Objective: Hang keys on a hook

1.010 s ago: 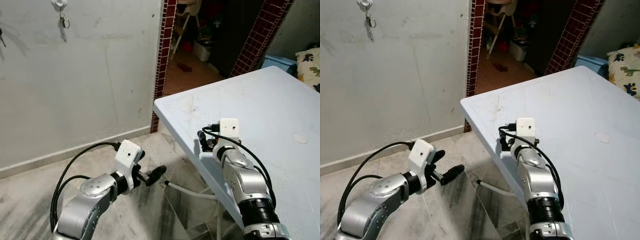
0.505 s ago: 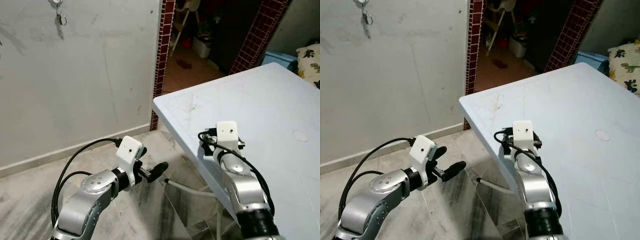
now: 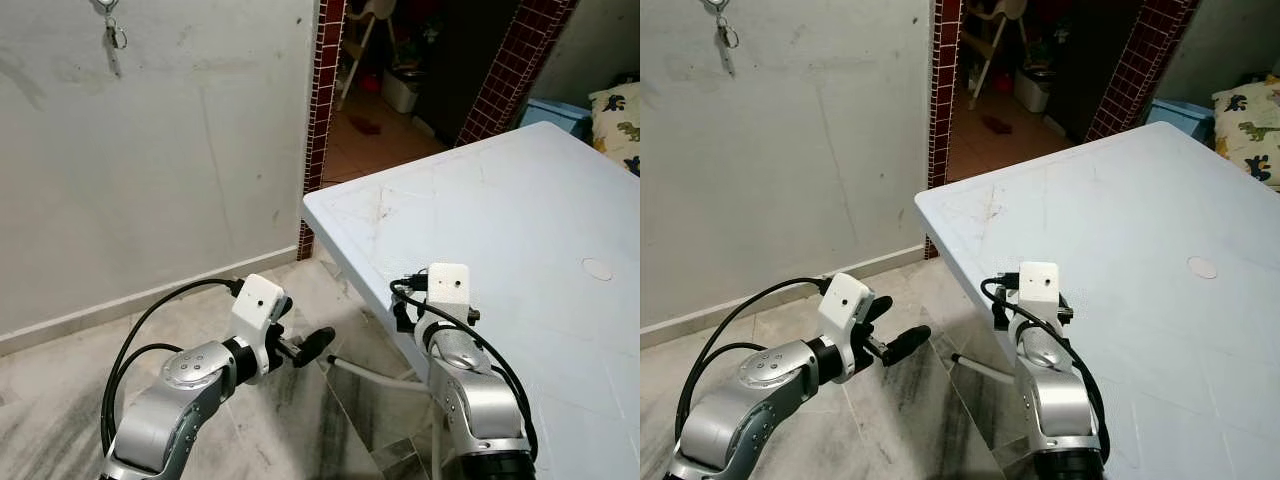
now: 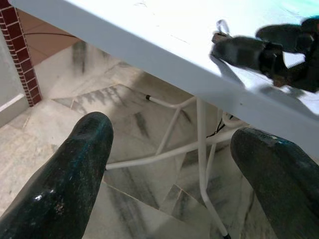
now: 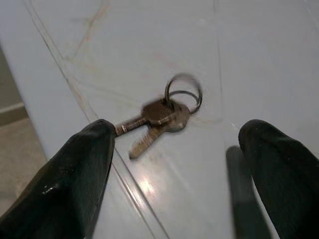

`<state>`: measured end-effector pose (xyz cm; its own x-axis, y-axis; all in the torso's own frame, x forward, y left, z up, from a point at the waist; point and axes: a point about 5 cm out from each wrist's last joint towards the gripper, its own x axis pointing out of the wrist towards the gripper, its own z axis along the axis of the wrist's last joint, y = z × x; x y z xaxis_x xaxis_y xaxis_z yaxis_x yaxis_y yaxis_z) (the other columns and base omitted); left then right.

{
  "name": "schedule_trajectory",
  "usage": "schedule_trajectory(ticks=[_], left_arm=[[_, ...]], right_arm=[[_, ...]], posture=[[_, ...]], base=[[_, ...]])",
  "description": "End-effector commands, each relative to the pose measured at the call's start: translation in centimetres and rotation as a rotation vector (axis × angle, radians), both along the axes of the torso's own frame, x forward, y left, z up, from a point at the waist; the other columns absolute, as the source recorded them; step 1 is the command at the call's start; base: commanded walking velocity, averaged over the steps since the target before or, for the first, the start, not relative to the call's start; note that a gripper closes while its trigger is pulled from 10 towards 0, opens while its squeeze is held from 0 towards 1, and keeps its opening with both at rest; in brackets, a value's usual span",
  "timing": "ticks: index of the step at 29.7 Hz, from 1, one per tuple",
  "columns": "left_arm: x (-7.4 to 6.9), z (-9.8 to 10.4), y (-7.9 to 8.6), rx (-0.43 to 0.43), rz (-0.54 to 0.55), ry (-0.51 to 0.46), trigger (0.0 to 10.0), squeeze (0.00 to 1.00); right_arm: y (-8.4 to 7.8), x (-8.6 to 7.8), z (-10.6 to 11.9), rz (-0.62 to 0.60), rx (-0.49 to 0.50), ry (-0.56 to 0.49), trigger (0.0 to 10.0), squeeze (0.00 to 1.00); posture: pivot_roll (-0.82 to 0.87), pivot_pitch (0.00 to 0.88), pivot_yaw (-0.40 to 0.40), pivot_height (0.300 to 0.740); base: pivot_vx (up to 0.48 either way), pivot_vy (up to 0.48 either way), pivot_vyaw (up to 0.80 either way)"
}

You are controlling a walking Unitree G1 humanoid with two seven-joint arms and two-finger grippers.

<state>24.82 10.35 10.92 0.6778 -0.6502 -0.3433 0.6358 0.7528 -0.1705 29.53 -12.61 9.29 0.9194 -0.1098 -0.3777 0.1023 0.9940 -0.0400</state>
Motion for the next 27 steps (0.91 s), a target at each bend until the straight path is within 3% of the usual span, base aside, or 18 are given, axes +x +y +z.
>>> schedule_trajectory(ticks=[1, 12, 17, 27], left_arm=[[0.0, 0.4, -0.3, -0.002, -0.017, -0.010, 10.0, 0.00], [0.1, 0.6, -0.3, 0.000, -0.018, -0.016, 10.0, 0.00], [0.1, 0.6, -0.3, 0.003, -0.018, -0.014, 10.0, 0.00], [0.1, 0.7, -0.4, 0.003, -0.022, -0.018, 10.0, 0.00]], right_arm=[[-0.2, 0.5, 0.4, -0.024, 0.019, -0.021, 10.0, 0.00], [0.0, 1.0, 1.2, -0.062, 0.045, -0.040, 10.0, 0.00], [0.4, 0.5, -0.3, -0.068, 0.082, 0.029, 10.0, 0.00], [1.1, 1.0, -1.2, -0.079, 0.117, 0.040, 10.0, 0.00]], posture=[[0.13, 0.084, -0.108, 0.740], [0.14, 0.087, -0.104, 0.740], [0.15, 0.089, -0.104, 0.740], [0.16, 0.082, -0.105, 0.740]], base=[[0.000, 0.000, 0.00], [0.000, 0.000, 0.00], [0.000, 0.000, 0.00], [0.000, 0.000, 0.00]])
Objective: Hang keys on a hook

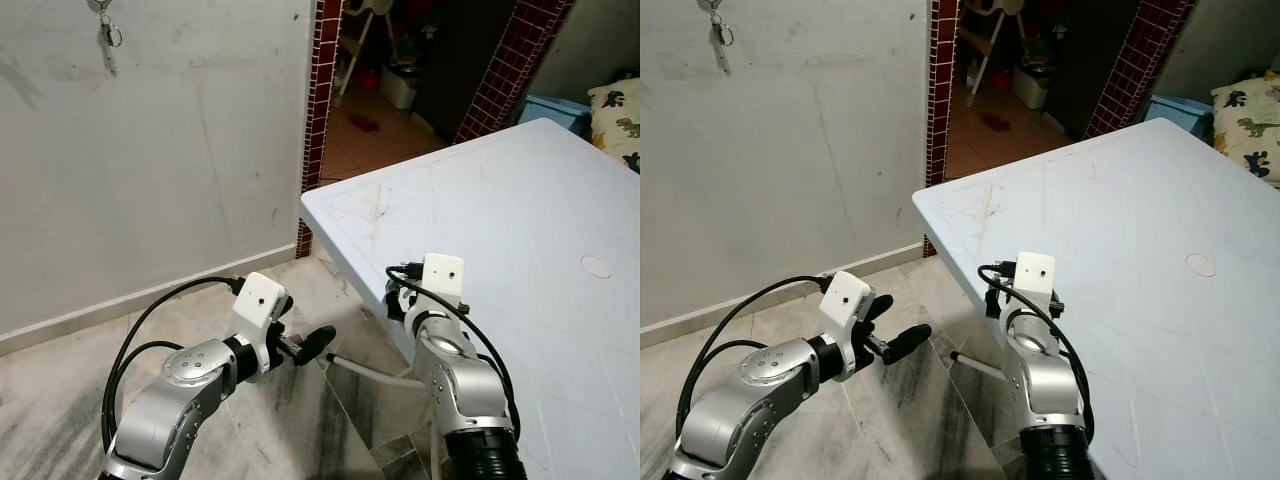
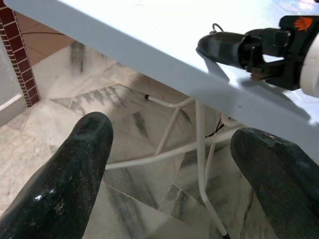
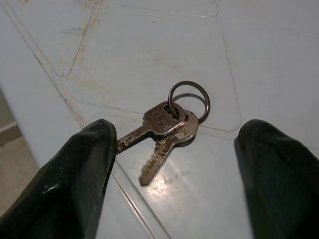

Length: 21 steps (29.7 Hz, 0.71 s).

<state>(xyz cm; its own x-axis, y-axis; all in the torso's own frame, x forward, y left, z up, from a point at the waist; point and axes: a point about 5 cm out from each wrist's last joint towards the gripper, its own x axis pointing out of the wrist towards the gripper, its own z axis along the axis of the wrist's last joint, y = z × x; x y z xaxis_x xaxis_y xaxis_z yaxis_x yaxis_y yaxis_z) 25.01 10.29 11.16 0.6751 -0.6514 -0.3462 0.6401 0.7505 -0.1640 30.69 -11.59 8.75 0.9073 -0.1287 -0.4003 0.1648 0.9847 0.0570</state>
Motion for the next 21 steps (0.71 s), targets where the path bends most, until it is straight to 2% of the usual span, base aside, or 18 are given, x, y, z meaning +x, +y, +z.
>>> schedule_trajectory(ticks=[1, 8, 12, 21], left_arm=[[0.0, 0.5, -0.4, -0.004, -0.017, -0.016, 10.0, 0.00], [-0.1, 0.5, -0.3, -0.001, -0.017, -0.016, 10.0, 0.00], [0.0, 0.6, -0.2, 0.000, -0.013, -0.017, 10.0, 0.00], [-0.1, 0.6, -0.2, 0.003, -0.013, -0.014, 10.0, 0.00]], right_arm=[[0.0, -0.1, -0.7, -0.019, 0.023, 0.029, 10.0, 0.00], [-0.1, 0.4, -1.5, -0.081, 0.083, 0.051, 10.0, 0.00], [-0.3, 0.8, -1.0, -0.106, 0.076, 0.031, 10.0, 0.00], [-1.0, 1.3, -0.3, -0.214, 0.135, 0.003, 10.0, 0.00]], posture=[[0.16, 0.082, -0.105, 0.740], [0.17, 0.081, -0.105, 0.740], [0.17, 0.083, -0.105, 0.740], [0.17, 0.090, -0.101, 0.740]], base=[[0.000, 0.000, 0.00], [0.000, 0.000, 0.00], [0.000, 0.000, 0.00], [0.000, 0.000, 0.00]])
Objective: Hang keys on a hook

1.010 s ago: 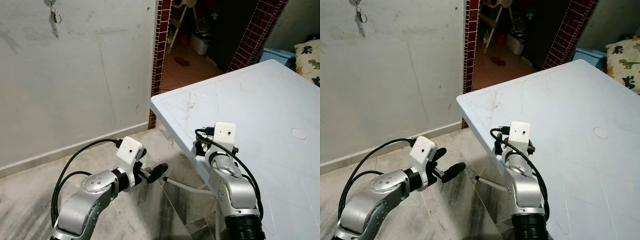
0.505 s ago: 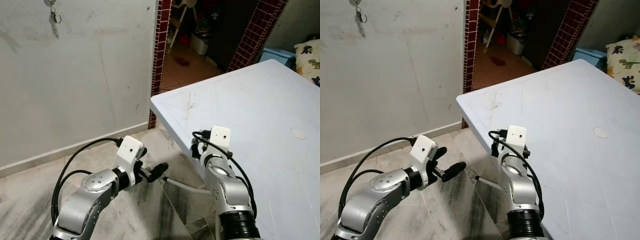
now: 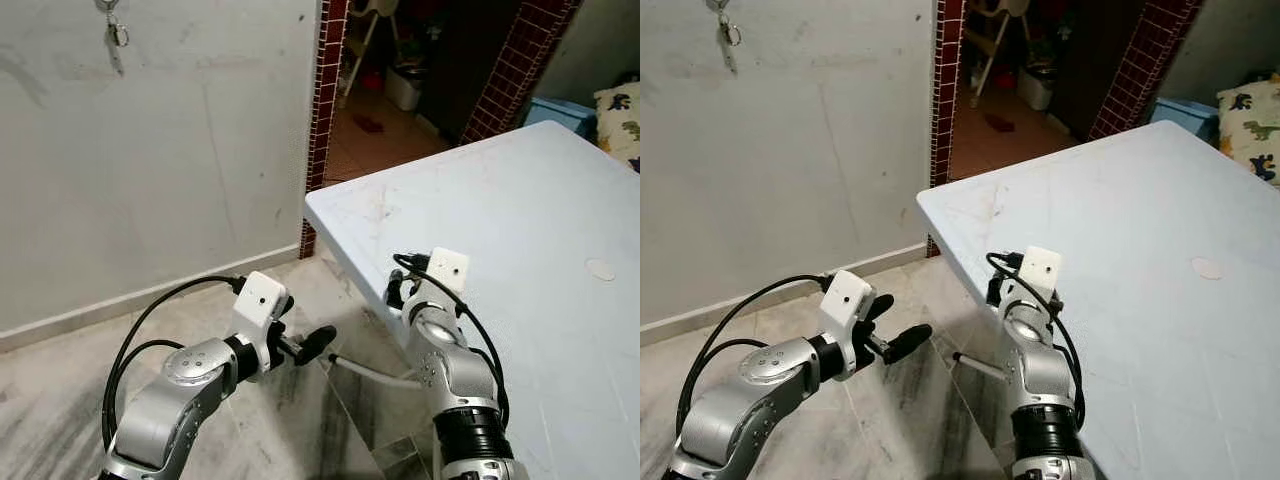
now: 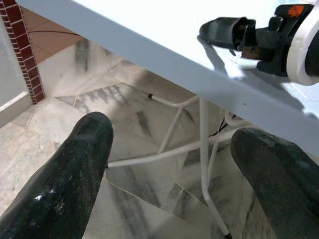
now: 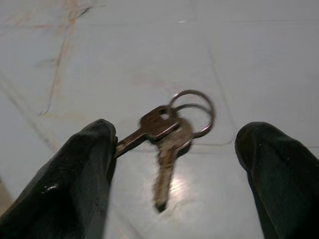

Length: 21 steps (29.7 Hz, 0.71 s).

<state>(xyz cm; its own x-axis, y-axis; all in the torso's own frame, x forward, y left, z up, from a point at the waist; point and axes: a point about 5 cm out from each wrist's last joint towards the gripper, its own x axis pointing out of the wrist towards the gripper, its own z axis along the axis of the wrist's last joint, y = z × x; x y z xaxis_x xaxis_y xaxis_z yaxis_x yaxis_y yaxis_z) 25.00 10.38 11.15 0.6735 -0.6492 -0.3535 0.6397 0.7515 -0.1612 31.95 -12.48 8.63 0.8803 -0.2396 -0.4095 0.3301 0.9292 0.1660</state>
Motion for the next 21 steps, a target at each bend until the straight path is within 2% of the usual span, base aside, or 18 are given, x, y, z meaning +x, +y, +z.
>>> schedule_trajectory(ticks=[1, 10, 15, 16, 17, 18, 19, 21], left_arm=[[-0.1, 0.6, -0.3, -0.004, -0.014, -0.018, 10.0, 0.00], [0.0, 0.7, -0.4, -0.007, -0.017, -0.021, 10.0, 0.00], [-0.1, 0.6, -0.5, -0.007, -0.017, -0.018, 10.0, 0.00], [-0.1, 0.6, -0.5, -0.008, -0.018, -0.018, 10.0, 0.00], [-0.1, 0.7, -0.6, -0.011, -0.019, -0.018, 10.0, 0.00], [-0.1, 0.7, -0.6, -0.012, -0.018, -0.018, 10.0, 0.00], [-0.1, 0.8, -0.6, -0.012, -0.017, -0.018, 10.0, 0.00], [-0.1, 0.8, -0.5, -0.013, -0.016, -0.019, 10.0, 0.00]], right_arm=[[-0.2, 0.2, 0.2, -0.051, 0.024, 0.000, 10.0, 0.00], [-0.2, 0.4, 0.9, -0.072, 0.034, -0.021, 10.0, 0.00], [0.4, 0.2, -0.2, -0.080, 0.079, 0.021, 10.0, 0.00], [0.4, 0.1, -0.7, -0.089, 0.094, 0.038, 8.7, 0.00], [0.9, -0.2, -1.7, -0.097, 0.155, 0.071, 4.0, 0.00], [0.9, -0.3, -1.9, -0.097, 0.163, 0.079, 3.5, 0.00], [1.0, -0.4, -2.1, -0.099, 0.176, 0.088, 1.6, 0.00], [1.2, -0.5, -2.2, -0.097, 0.191, 0.089, 1.3, 0.00]], posture=[[0.17, 0.090, -0.101, 0.740], [0.17, 0.091, -0.100, 0.740], [0.17, 0.091, -0.100, 0.740], [0.17, 0.091, -0.100, 0.740], [0.18, 0.095, -0.103, 0.740], [0.18, 0.095, -0.103, 0.740], [0.18, 0.096, -0.104, 0.740], [0.18, 0.096, -0.105, 0.740]], base=[[0.000, 0.000, 0.00], [0.000, 0.000, 0.00], [0.000, 0.000, 0.00], [0.000, 0.000, 0.00], [0.000, 0.000, 0.00], [0.000, 0.000, 0.00], [0.000, 0.000, 0.00], [0.000, 0.000, 0.00]])
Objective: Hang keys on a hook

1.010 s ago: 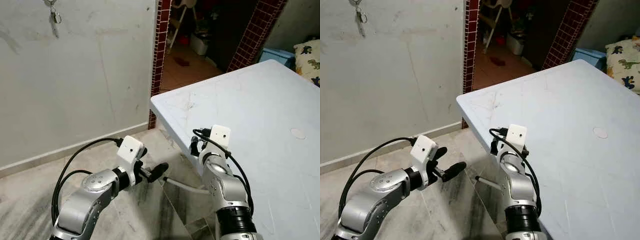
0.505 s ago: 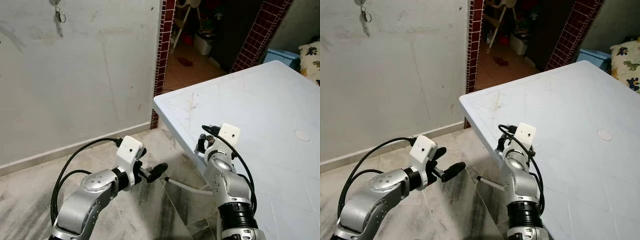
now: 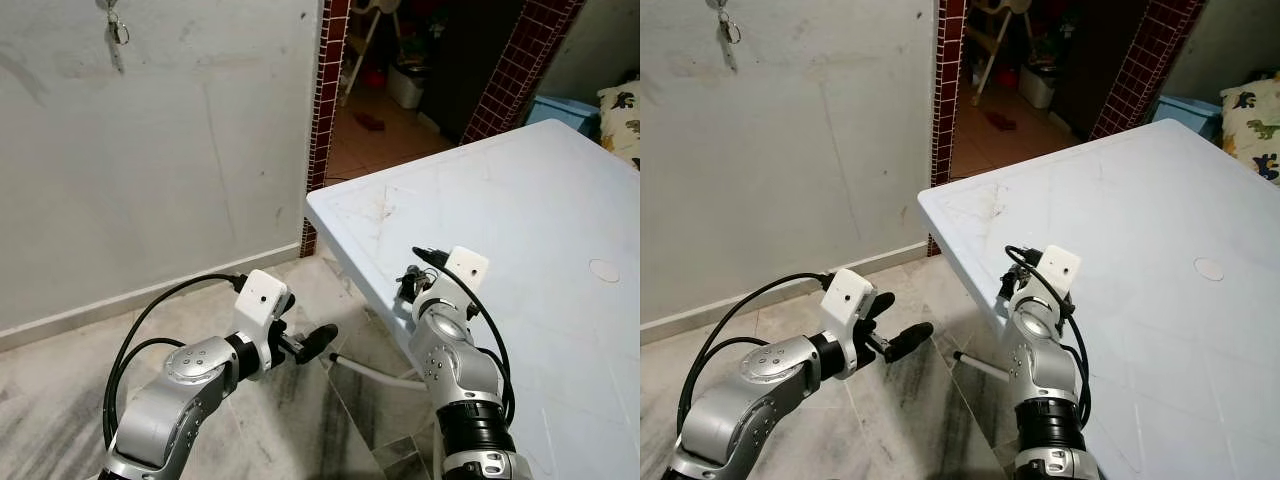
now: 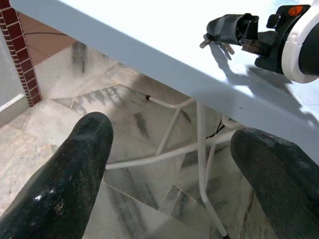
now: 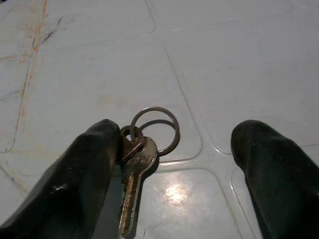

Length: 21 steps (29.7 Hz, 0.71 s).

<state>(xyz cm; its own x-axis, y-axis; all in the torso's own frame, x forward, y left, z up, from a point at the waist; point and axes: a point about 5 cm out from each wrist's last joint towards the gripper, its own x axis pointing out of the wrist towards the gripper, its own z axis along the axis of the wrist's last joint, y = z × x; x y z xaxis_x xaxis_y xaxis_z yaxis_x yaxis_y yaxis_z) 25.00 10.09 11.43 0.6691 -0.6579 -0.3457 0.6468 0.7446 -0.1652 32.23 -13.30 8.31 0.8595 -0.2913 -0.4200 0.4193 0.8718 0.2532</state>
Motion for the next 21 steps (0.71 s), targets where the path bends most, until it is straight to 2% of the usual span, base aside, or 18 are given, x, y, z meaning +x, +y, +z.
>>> schedule_trajectory(ticks=[1, 2, 3, 4, 5, 6, 7, 8, 9, 12, 15, 16, 17, 21], left_arm=[[-0.1, 0.5, -0.2, -0.005, -0.005, -0.013, 10.0, 0.00], [-0.1, 0.5, -0.1, -0.011, 0.000, -0.007, 10.0, 0.00], [-0.1, 0.5, -0.1, -0.015, 0.003, -0.002, 10.0, 0.00], [-0.1, 0.5, -0.1, -0.019, 0.003, 0.001, 10.0, 0.00], [-0.2, 0.5, -0.1, -0.018, 0.001, -0.001, 10.0, 0.00], [-0.1, 0.5, -0.1, -0.017, 0.000, -0.001, 10.0, 0.00], [-0.1, 0.5, -0.1, -0.017, -0.002, -0.001, 10.0, 0.00], [-0.1, 0.5, -0.2, -0.016, -0.002, -0.001, 10.0, 0.00], [-0.1, 0.5, -0.2, -0.017, -0.004, -0.001, 10.0, 0.00], [-0.1, 0.6, -0.3, -0.019, -0.007, -0.001, 10.0, 0.00], [-0.1, 0.6, -0.3, -0.022, -0.007, -0.005, 10.0, 0.00], [-0.1, 0.6, -0.3, -0.021, -0.006, -0.005, 10.0, 0.00], [-0.1, 0.6, -0.3, -0.021, -0.006, -0.005, 10.0, 0.00], [-0.1, 0.6, -0.4, -0.022, -0.004, -0.005, 10.0, 0.00]], right_arm=[[2.1, -0.8, -2.0, 0.017, 0.120, 0.106, 0.0, 0.00], [2.2, -0.8, -2.0, 0.026, 0.125, 0.107, 0.9, 0.00], [2.2, -0.8, -2.1, 0.033, 0.128, 0.107, 0.9, 0.00], [2.3, -0.8, -2.0, 0.041, 0.130, 0.103, 2.4, 0.00], [2.3, -0.7, -2.0, 0.039, 0.130, 0.102, 2.4, 0.00], [2.5, -0.6, -1.9, 0.057, 0.135, 0.092, 4.1, 0.00], [2.7, -0.5, -1.6, 0.078, 0.145, 0.080, 6.7, 0.00], [2.8, -0.4, -1.6, 0.079, 0.152, 0.078, 6.7, 0.00], [2.9, -0.4, -1.4, 0.094, 0.153, 0.070, 10.0, 0.00], [3.4, 0.0, -0.3, 0.147, 0.138, 0.021, 10.0, 0.00], [3.6, 0.3, 1.1, 0.206, 0.074, -0.066, 10.0, 0.00], [3.6, 0.3, 1.5, 0.217, 0.055, -0.092, 10.0, 0.25], [3.6, 0.3, 1.7, 0.223, 0.037, -0.102, 10.0, 1.00], [3.5, 0.4, 2.3, 0.228, 0.019, -0.127, 10.0, 1.00]], posture=[[0.18, 0.097, -0.105, 0.740], [0.18, 0.097, -0.104, 0.740], [0.18, 0.097, -0.104, 0.740], [0.18, 0.098, -0.105, 0.740], [0.18, 0.098, -0.105, 0.740], [0.18, 0.098, -0.105, 0.740], [0.18, 0.098, -0.105, 0.740], [0.18, 0.098, -0.105, 0.740], [0.17, 0.097, -0.104, 0.740], [0.17, 0.096, -0.104, 0.740], [0.17, 0.095, -0.105, 0.740], [0.17, 0.095, -0.105, 0.740], [0.17, 0.095, -0.105, 0.740], [0.17, 0.092, -0.107, 0.740]], base=[[0.000, 0.000, 0.00], [0.000, 0.000, 0.00], [0.000, 0.000, 0.00], [0.000, 0.000, 0.00], [0.000, 0.000, 0.00], [0.000, 0.000, 0.00], [0.000, 0.000, 0.00], [0.000, 0.000, 0.00], [0.000, 0.000, 0.00], [0.000, 0.000, 0.00], [0.000, 0.000, 0.00], [0.000, 0.000, 0.00], [0.000, 0.000, 0.00], [0.000, 0.000, 0.00]])
